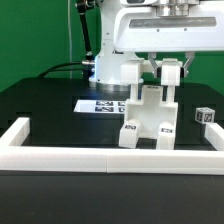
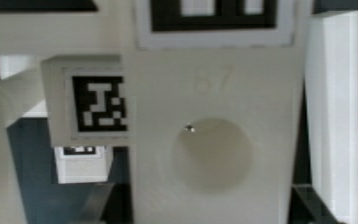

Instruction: Assemble chair

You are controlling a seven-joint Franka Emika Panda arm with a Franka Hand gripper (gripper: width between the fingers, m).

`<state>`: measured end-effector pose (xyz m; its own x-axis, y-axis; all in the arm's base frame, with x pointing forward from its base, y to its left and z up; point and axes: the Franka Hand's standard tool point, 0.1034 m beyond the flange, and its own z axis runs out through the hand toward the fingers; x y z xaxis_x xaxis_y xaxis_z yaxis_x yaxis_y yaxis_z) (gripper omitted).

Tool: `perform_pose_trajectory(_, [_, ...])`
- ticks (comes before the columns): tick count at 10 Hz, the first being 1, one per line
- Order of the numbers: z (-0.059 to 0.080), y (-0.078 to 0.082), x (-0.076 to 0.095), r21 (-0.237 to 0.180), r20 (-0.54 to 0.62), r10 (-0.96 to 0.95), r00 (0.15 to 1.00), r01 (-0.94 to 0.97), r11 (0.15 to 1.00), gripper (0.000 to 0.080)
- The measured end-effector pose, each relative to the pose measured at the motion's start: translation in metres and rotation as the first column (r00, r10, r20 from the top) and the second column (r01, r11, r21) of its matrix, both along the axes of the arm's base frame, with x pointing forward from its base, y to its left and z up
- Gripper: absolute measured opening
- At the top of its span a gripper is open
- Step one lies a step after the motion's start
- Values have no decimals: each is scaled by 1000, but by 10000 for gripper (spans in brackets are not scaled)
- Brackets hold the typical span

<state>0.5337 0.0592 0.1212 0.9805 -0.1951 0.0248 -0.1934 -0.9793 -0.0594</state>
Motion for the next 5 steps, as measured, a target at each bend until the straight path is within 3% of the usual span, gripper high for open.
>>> perform_pose_trajectory(5, [0, 0, 0, 3, -7, -107, 994, 107, 994, 290])
